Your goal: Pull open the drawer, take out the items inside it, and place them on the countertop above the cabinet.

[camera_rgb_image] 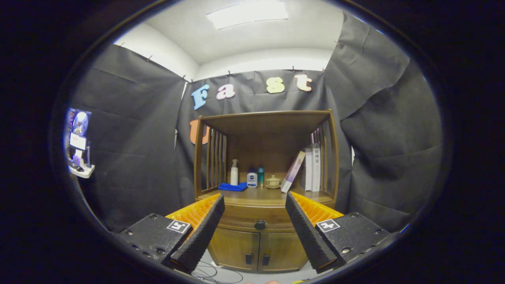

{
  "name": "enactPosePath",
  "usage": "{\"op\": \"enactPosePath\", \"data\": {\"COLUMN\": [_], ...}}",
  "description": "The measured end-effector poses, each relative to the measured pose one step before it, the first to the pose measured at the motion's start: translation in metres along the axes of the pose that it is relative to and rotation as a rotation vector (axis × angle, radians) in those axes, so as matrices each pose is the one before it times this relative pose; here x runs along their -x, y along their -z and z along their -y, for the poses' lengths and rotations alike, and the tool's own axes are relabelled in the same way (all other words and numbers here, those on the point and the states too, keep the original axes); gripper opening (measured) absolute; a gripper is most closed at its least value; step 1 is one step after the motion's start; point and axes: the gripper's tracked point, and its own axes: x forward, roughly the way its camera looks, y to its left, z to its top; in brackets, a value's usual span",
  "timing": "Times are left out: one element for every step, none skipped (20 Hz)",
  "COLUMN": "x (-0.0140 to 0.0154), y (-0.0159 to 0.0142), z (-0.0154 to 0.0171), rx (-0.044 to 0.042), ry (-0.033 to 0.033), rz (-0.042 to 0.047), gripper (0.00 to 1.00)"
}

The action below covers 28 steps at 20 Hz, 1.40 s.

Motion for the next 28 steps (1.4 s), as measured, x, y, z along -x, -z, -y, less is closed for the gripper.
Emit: {"op": "enactPosePath", "data": {"x": [-0.00248,-0.00321,-0.00346,-0.00349,-0.006,-0.00542,-0.00589,-0.00764,-0.00777,-0.00946,-0.01076,-0.01174,-0.01302,-0.01267,-0.01245,-0.01246,-0.01278,-0.014,-0.01292,-0.01415,-0.01361,-0.01203,-0.01282,-0.01121,-0.00851,-0.00992,-0.00778,-0.0077], "y": [0.00203,0.00387,0.00309,0.00392,0.00346,0.00493,0.00534,0.00731,0.00668,0.00815,0.00585,0.00741,0.00746,0.00898,0.00765,0.00734,0.00737,0.00918,0.00919,0.00924,0.00735,0.00553,0.00545,0.00796,0.00771,0.00806,0.00674,0.00507], "z": [-0.00042,0.00069,-0.00089,-0.00153,-0.00091,-0.00072,0.00011,-0.00086,0.00094,0.00066,0.00018,-0.00101,0.00021,0.00078,-0.00065,-0.00114,-0.0015,0.00056,0.00025,0.00241,0.00373,0.00519,0.00658,0.00446,0.0039,0.00411,0.00412,0.00355], "rx": [-0.00012,0.00042,0.0002,-0.00111,-0.00469,-0.00392,-0.00008,0.00341,0.00307,-0.00078,-0.00475,-0.00168,0.00091,0.0056,0.00637,0.00682,0.00765,0.00688,0.00588,0.00655,0.00782,0.01048,0.00938,0.00563,0.00043,-0.00263,-0.00735,-0.01145], "ry": [-0.0021,0.00286,-0.00255,0.00109,-0.00121,-0.00197,0.00084,-0.0003,0.00451,0.00164,0.00178,-0.00295,0.00114,0.00036,0.00024,-0.00308,-0.00427,-0.00269,-0.00319,0.00009,0.00651,0.01488,0.01597,0.0116,0.00882,0.01026,0.01072,0.00631], "rz": [-0.00369,-0.00755,-0.00483,-0.00613,-0.00646,-0.00601,-0.00879,-0.01024,-0.01267,-0.01047,-0.00558,-0.01045,-0.00893,-0.01674,-0.01212,-0.01078,-0.01159,-0.01278,-0.01886,-0.01694,-0.01522,-0.00956,-0.00877,-0.01274,-0.01492,-0.01516,-0.01339,-0.01092], "gripper": [1.0,1.0,1.0,1.0,1.0,1.0,1.0,1.0,1.0,1.0,1.0,1.0,1.0,1.0,1.0,1.0,1.0,1.0,1.0,1.0,1.0,1.0,1.0,1.0,1.0,1.0,0.99,0.96]}}
